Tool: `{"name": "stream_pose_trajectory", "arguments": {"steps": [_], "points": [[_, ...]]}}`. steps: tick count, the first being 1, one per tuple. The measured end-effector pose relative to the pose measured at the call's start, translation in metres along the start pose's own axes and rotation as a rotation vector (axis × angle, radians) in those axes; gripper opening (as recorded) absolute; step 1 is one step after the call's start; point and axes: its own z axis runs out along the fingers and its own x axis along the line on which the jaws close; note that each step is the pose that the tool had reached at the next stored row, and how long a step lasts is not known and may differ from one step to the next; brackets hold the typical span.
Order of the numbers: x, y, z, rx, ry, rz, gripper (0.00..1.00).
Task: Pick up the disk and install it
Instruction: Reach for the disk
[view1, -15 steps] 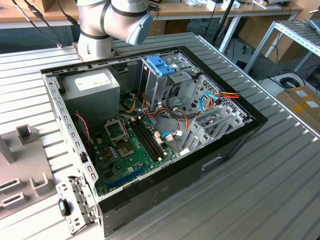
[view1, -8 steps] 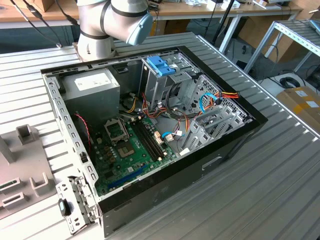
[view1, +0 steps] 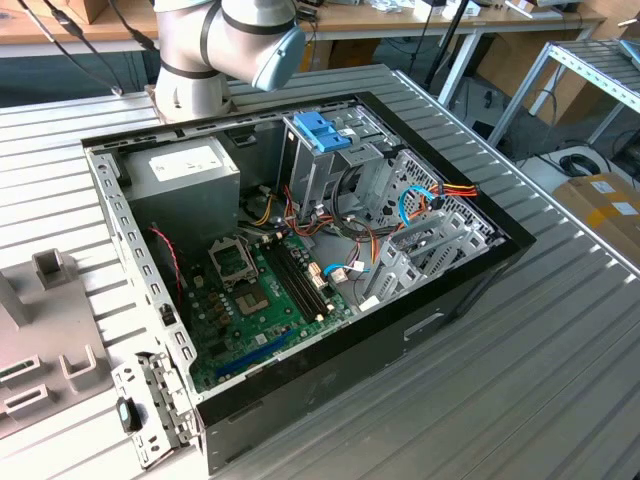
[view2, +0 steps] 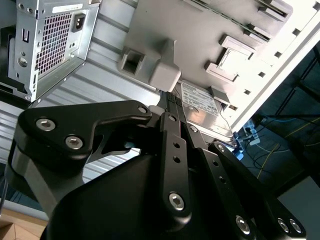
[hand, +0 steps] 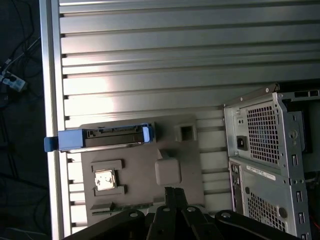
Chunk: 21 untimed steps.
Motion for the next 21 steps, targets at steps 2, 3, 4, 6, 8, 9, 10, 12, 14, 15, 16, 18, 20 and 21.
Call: {"name": "stream_pose_trajectory", "arguments": {"steps": [2, 3, 4, 6, 8, 9, 10, 12, 14, 15, 16, 18, 20, 21], "points": [[0.0009, -0.0001, 0.0000, 0.0000, 0.0000, 0.000, 0.11], [0.0013, -0.0001, 0.0000, 0.0000, 0.0000, 0.000, 0.11], [0.0018, -0.0001, -0.0001, 0.0000, 0.0001, 0.000, 0.11], [0.0027, -0.0002, -0.0001, 0.0000, 0.0000, 0.000, 0.11], [0.0038, -0.0003, 0.0000, -0.0001, -0.0001, 0.000, 0.11], [0.0043, -0.0003, -0.0001, -0.0001, 0.0000, 0.000, 0.11], [0.0049, -0.0004, -0.0001, 0.0000, 0.0000, 0.000, 0.11], [0.0059, -0.0004, -0.0001, 0.0000, 0.0000, 0.000, 0.11], [0.0067, -0.0005, -0.0002, 0.0000, 0.0000, 0.000, 0.11], [0.0071, -0.0005, -0.0001, -0.0001, 0.0000, 0.000, 0.11], [0.0075, -0.0006, -0.0001, -0.0001, -0.0001, 0.000, 0.11], [0.0083, -0.0006, -0.0002, 0.0000, 0.0000, 0.000, 0.11], [0.0090, -0.0007, -0.0002, 0.0000, 0.0000, 0.000, 0.11], [0.0095, -0.0007, -0.0002, 0.0000, 0.0000, 0.000, 0.11]]}}
